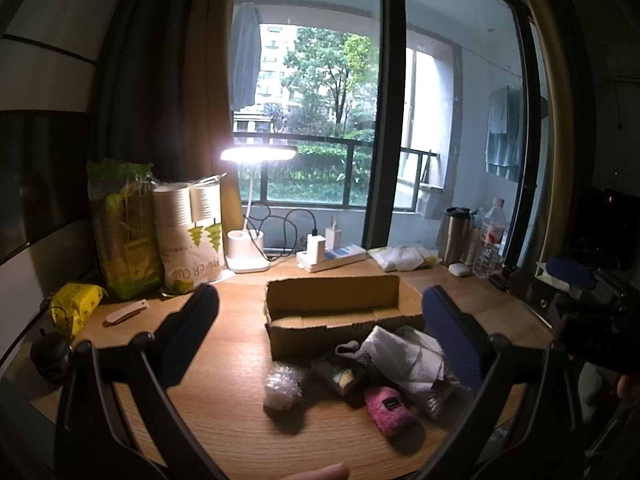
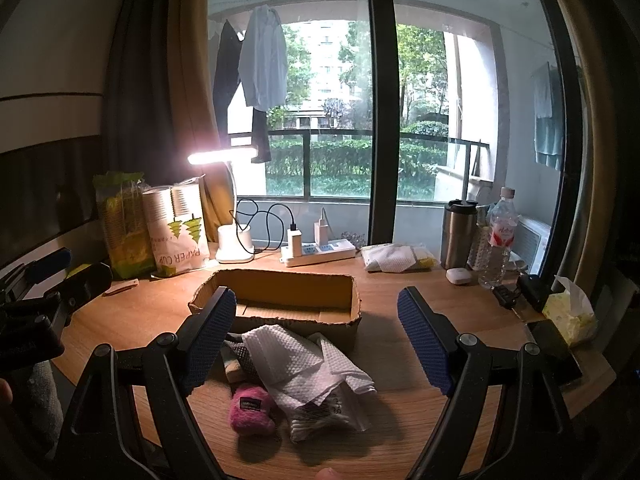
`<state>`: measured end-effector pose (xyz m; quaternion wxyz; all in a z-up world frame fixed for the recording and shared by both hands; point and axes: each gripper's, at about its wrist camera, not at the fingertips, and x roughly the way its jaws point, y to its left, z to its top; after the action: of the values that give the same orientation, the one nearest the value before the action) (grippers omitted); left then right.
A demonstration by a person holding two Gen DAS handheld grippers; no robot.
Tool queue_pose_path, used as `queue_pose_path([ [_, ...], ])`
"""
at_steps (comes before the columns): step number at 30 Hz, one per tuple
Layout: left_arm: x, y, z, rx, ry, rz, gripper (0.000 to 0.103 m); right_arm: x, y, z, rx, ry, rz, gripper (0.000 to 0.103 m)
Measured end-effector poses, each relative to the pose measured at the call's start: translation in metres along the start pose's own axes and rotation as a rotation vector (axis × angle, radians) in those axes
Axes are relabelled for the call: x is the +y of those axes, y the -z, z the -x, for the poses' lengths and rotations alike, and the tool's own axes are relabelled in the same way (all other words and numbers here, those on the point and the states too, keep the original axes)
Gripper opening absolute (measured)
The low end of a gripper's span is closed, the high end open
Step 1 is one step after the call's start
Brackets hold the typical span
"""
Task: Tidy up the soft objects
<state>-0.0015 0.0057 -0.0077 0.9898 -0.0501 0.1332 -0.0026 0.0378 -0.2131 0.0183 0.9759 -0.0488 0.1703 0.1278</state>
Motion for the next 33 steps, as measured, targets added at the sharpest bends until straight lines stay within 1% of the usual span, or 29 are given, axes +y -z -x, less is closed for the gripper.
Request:
queue_pose_path([
  [3,0.000,0.001,-0.005,0.011,0.001,-0.002,0.102,-0.001,0.002,-0.003,0.007,-0.006,-0.006,0.086],
  [7,0.001,0.008,-0.017,0.052,-0.002,-0.006,0.102,-0.006,0.006,-0.014,0.035,-0.011,-0.026,0.086],
  [17,0.009,0.035,-0.070,0.228,-0.013,0.016,0.102,-0.020,0.027,-0.058,0.151,-0.005,-0.061,0.086],
  [24,0.020,0.053,-0.109,0.349,-0.045,0.025,0.102,-0.033,0.039,-0.091,0.230,0.004,-0.086,0.086],
  [29,0.025,0.065,-0.135,0.426,-0.068,0.019,0.102,-0.044,0.053,-0.120,0.303,0.014,-0.105,0.086],
  [33,0.031,0.072,-0.151,0.473,-0.084,0.016,0.102,-0.052,0.063,-0.142,0.362,-0.002,-0.133,0.086],
])
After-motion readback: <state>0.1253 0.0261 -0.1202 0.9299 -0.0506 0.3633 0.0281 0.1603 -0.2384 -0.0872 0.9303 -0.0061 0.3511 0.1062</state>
